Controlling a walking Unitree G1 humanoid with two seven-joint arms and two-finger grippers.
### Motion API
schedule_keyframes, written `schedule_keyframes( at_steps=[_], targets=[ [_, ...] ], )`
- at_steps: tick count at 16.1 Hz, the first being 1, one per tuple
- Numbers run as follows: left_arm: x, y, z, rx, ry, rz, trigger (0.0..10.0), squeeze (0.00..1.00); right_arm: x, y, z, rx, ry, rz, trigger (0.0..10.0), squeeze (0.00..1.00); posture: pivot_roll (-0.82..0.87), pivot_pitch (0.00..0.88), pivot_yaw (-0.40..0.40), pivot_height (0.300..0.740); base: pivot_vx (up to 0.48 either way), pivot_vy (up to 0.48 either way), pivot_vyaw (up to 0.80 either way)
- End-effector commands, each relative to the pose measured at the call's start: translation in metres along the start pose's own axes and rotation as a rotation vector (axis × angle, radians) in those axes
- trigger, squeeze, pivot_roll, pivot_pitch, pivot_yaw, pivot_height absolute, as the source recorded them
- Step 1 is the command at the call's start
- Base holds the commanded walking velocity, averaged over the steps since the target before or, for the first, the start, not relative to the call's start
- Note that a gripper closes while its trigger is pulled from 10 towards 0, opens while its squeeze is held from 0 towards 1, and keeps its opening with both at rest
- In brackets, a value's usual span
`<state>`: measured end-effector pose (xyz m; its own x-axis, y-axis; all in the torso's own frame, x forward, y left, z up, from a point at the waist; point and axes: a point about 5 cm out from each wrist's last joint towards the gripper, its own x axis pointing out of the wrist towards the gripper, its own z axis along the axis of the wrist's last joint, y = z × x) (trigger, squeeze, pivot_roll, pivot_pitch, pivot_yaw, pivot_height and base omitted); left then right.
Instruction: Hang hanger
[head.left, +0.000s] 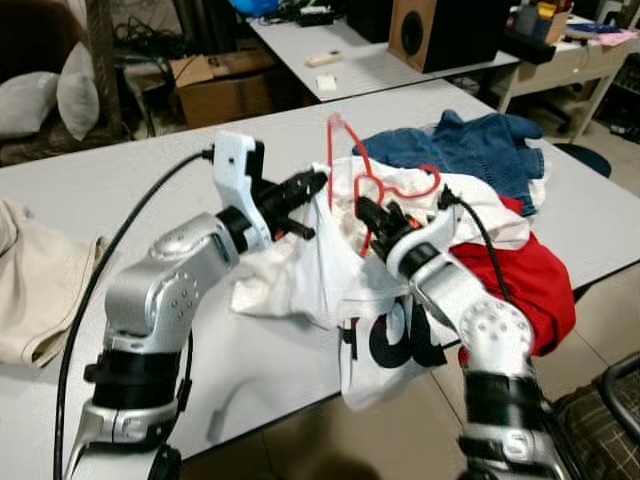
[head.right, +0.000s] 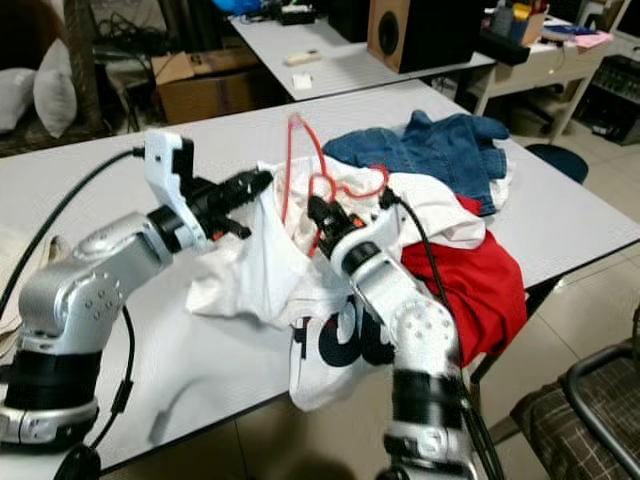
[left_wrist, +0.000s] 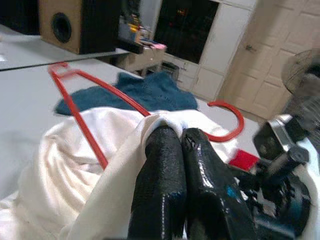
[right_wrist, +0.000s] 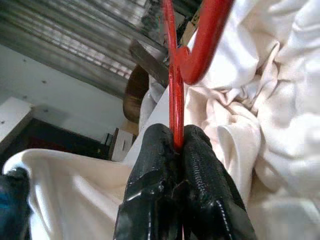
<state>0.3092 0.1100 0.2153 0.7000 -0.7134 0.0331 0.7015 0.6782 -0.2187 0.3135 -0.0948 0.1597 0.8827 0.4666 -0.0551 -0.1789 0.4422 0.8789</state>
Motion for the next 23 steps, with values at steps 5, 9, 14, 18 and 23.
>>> schedule_keyframes(
  at_steps=[5, 9, 14, 18, 23],
  targets=[
    [-0.019, -0.031, -0.004, 0.03, 0.144, -0.325, 10.0, 1.0, -0.026, -0.019, -0.008, -0.064, 0.089, -0.049, 10.0, 0.0, -0.01, 0.0, 0.055, 0.74, 0.0, 0.0, 0.0],
    [-0.033, -0.03, -0.006, 0.049, 0.241, -0.415, 10.0, 1.0, -0.035, -0.029, -0.002, -0.111, 0.096, -0.081, 10.0, 0.0, -0.01, 0.0, 0.057, 0.74, 0.0, 0.0, 0.0],
    [0.013, 0.028, -0.001, 0.148, 0.128, 0.076, 10.0, 0.97, -0.044, -0.027, 0.004, -0.244, 0.127, -0.024, 10.0, 0.0, 0.0, 0.0, 0.061, 0.74, 0.0, 0.0, 0.0],
    [0.044, 0.031, -0.034, 0.15, 0.196, 0.105, 10.0, 0.0, -0.051, -0.023, 0.01, -0.275, 0.106, -0.001, 10.0, 0.0, -0.04, 0.0, 0.083, 0.74, 0.0, 0.0, 0.0],
    [0.049, 0.048, -0.044, 0.248, 0.236, 0.221, 10.0, 0.0, -0.054, -0.022, 0.01, -0.282, 0.101, 0.005, 10.0, 0.0, -0.04, 0.0, 0.087, 0.74, 0.0, 0.0, 0.0]
  ],
)
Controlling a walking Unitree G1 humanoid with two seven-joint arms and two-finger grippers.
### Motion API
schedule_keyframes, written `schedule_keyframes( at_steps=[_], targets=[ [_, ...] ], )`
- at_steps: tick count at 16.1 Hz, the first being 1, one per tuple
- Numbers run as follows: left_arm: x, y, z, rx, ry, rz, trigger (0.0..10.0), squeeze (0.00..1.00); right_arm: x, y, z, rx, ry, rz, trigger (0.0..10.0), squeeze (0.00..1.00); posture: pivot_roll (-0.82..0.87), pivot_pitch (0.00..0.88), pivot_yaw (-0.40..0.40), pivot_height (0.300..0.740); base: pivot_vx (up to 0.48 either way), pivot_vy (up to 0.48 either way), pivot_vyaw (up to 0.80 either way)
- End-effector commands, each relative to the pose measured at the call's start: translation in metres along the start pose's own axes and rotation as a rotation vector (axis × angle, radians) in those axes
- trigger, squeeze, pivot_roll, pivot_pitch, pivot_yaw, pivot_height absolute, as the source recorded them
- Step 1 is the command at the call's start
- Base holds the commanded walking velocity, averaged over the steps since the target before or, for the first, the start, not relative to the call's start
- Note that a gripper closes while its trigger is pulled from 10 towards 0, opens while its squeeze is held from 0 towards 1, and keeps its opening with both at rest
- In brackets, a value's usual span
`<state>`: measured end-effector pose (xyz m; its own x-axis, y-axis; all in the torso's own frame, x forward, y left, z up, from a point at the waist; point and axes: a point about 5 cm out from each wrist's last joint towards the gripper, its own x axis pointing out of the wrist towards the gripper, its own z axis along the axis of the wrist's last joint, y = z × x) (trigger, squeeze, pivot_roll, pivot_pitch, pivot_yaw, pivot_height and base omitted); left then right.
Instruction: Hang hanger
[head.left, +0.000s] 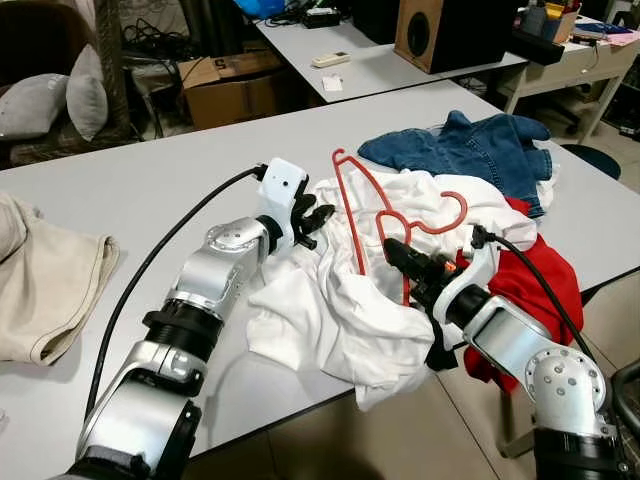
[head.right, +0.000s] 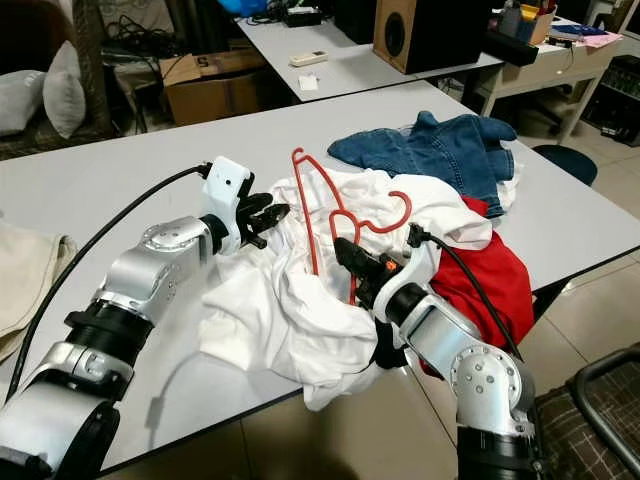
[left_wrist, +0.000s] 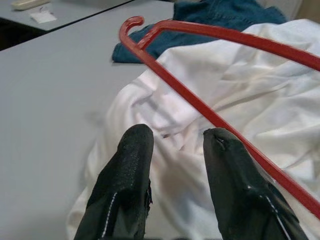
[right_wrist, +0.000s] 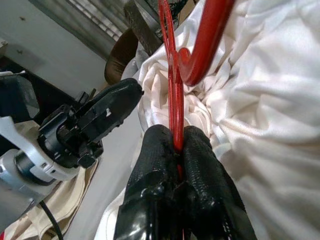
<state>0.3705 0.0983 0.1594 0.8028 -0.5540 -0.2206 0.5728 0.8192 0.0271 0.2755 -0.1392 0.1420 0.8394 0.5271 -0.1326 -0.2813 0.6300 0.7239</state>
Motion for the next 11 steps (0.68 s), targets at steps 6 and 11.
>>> schedule_keyframes(
  at_steps=[6, 11],
  targets=[
    [0.013, 0.005, -0.012, 0.038, 0.038, 0.066, 10.0, 0.0, 0.002, 0.011, 0.001, -0.021, 0.002, 0.051, 10.0, 0.0, -0.04, 0.0, 0.085, 0.74, 0.0, 0.0, 0.0],
    [0.016, 0.006, -0.019, -0.02, 0.026, 0.075, 0.0, 0.0, 0.001, 0.012, 0.001, -0.021, 0.002, 0.062, 10.0, 0.0, -0.04, 0.0, 0.088, 0.74, 0.0, 0.0, 0.0]
  ],
)
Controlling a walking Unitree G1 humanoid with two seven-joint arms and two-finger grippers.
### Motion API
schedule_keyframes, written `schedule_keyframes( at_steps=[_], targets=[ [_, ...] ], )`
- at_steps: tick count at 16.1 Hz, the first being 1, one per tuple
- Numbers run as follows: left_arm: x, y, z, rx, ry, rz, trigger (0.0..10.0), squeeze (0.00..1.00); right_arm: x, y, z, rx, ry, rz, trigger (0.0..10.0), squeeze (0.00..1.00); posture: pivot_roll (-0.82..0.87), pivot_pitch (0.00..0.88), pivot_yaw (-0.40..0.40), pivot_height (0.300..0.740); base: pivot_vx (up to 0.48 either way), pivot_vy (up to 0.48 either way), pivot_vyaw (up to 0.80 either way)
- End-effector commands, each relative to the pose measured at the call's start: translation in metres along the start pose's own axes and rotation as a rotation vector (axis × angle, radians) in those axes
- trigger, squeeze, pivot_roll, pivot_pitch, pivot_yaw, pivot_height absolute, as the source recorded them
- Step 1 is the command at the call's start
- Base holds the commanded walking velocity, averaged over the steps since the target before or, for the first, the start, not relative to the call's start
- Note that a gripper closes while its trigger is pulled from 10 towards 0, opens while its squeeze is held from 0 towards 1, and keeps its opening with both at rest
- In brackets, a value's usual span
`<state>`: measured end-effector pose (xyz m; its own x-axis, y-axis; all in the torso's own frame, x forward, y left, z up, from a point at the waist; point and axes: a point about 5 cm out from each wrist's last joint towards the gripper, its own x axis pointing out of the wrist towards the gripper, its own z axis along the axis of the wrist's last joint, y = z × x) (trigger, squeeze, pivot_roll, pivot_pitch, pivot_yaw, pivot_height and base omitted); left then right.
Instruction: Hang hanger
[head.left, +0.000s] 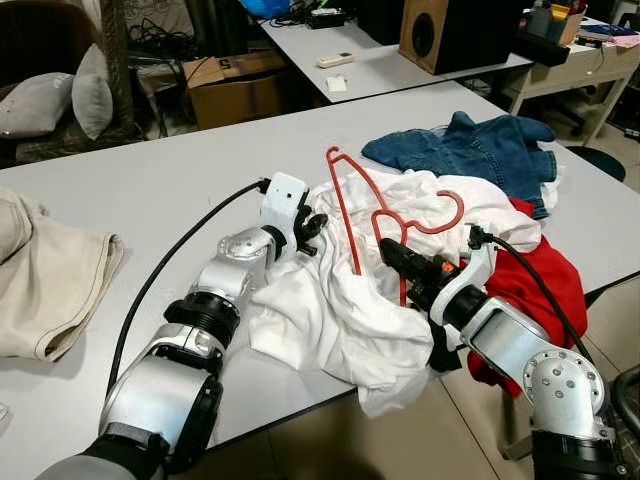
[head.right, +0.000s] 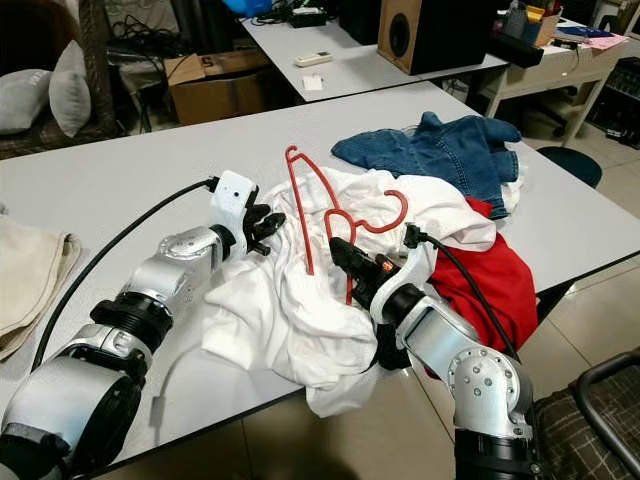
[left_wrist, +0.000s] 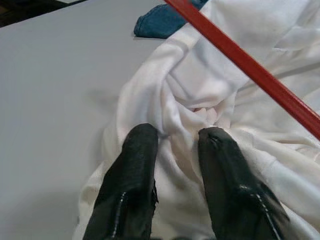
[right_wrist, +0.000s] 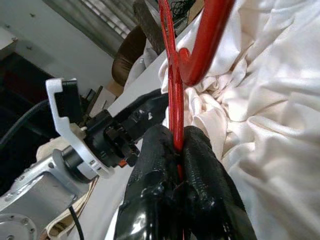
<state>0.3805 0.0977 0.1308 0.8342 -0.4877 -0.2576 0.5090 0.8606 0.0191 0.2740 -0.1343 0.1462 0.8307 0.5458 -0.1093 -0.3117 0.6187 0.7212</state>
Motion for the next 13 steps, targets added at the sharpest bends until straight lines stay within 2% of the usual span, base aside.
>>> schedule_keyframes(
  at_steps=[1, 10, 11, 13],
  targets=[
    [0.002, 0.001, 0.006, -0.011, -0.019, -0.001, 0.0, 0.0, 0.001, 0.006, 0.001, -0.011, 0.005, 0.031, 10.0, 0.0, -0.04, 0.0, 0.087, 0.74, 0.0, 0.0, 0.0],
    [0.002, 0.006, 0.003, -0.063, -0.024, 0.031, 0.0, 0.0, 0.002, 0.007, 0.0, -0.018, 0.018, 0.038, 10.0, 0.0, -0.04, 0.0, 0.087, 0.74, 0.0, 0.0, 0.0],
    [0.002, 0.01, 0.006, -0.118, -0.045, 0.045, 0.0, 0.0, 0.001, 0.008, -0.001, -0.022, 0.019, 0.045, 10.0, 0.0, -0.04, 0.0, 0.087, 0.74, 0.0, 0.0, 0.0],
    [0.001, 0.013, 0.009, -0.14, -0.065, 0.059, 0.0, 0.0, 0.001, 0.008, -0.001, -0.023, 0.021, 0.047, 10.0, 0.0, -0.04, 0.0, 0.087, 0.74, 0.0, 0.0, 0.0]
  ],
)
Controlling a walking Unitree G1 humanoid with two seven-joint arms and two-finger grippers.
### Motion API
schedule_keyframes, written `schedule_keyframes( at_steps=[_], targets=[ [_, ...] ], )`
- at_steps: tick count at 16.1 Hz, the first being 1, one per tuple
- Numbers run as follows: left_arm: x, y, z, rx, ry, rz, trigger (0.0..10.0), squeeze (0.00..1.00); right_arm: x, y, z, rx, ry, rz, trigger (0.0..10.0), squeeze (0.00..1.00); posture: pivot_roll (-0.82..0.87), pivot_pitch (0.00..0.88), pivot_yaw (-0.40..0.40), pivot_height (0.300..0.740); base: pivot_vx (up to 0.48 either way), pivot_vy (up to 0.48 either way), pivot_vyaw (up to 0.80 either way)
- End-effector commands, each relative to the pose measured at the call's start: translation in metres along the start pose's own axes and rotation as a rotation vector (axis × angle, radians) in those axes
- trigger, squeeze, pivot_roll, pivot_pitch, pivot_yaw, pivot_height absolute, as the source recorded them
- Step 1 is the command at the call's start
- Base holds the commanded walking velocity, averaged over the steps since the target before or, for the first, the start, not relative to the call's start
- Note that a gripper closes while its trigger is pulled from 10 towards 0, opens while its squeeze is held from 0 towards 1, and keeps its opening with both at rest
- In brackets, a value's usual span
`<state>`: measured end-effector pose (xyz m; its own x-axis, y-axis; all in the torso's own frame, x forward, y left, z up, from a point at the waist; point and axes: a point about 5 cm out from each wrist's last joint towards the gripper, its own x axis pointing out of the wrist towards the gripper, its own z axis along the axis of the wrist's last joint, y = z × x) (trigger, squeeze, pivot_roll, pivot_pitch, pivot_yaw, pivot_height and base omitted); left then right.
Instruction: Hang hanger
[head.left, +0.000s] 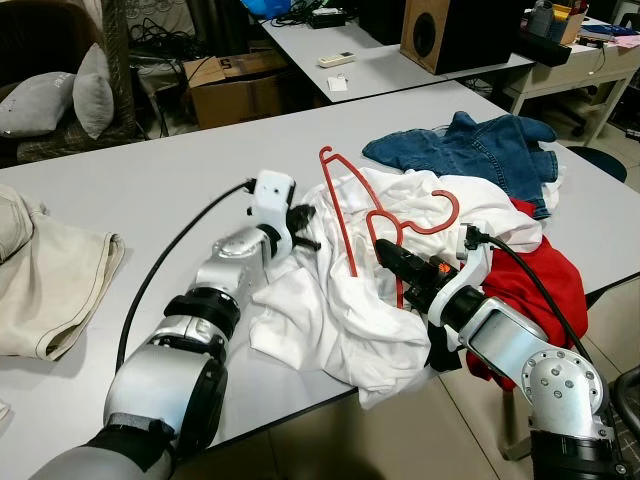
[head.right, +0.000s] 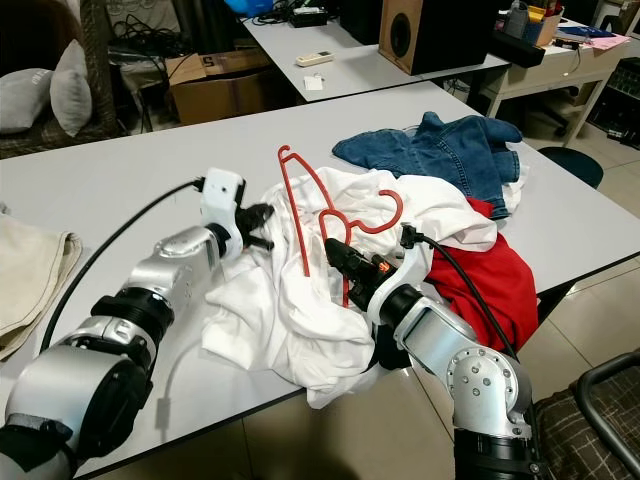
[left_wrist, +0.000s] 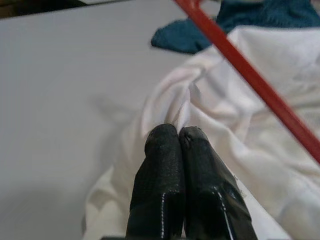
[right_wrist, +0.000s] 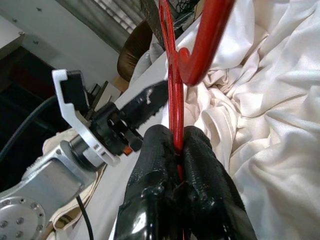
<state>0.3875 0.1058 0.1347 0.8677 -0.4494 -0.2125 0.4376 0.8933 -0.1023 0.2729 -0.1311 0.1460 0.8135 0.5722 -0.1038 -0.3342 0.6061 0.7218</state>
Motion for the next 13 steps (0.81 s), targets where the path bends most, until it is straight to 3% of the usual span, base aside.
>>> schedule_keyframes(
  at_steps=[1, 4, 6, 9, 13],
  targets=[
    [0.0, 0.003, 0.006, -0.025, -0.026, 0.014, 0.0, 0.0, 0.0, 0.006, 0.001, -0.021, 0.003, 0.021, 10.0, 0.0, -0.04, 0.0, 0.087, 0.74, 0.0, 0.0, 0.0],
    [-0.001, 0.01, 0.014, -0.156, -0.076, 0.057, 0.0, 0.0, 0.0, 0.006, 0.001, -0.035, 0.01, 0.026, 10.0, 0.0, -0.04, 0.0, 0.089, 0.74, 0.0, 0.0, 0.0],
    [-0.003, 0.022, 0.032, -0.246, -0.148, 0.116, 0.0, 0.0, -0.002, 0.008, -0.001, -0.042, 0.018, 0.039, 10.0, 0.0, -0.04, 0.0, 0.088, 0.74, 0.0, 0.0, 0.0],
    [-0.005, 0.033, 0.064, -0.288, -0.239, 0.133, 0.0, 0.0, -0.001, 0.011, -0.005, -0.058, 0.047, 0.065, 10.0, 0.0, -0.03, 0.0, 0.086, 0.74, 0.0, 0.0, 0.0],
    [-0.002, 0.027, 0.09, -0.237, -0.269, 0.085, 0.0, 0.0, -0.001, 0.015, -0.014, -0.095, 0.119, 0.101, 10.0, 0.0, -0.03, 0.0, 0.092, 0.74, 0.0, 0.0, 0.0]
  ],
)
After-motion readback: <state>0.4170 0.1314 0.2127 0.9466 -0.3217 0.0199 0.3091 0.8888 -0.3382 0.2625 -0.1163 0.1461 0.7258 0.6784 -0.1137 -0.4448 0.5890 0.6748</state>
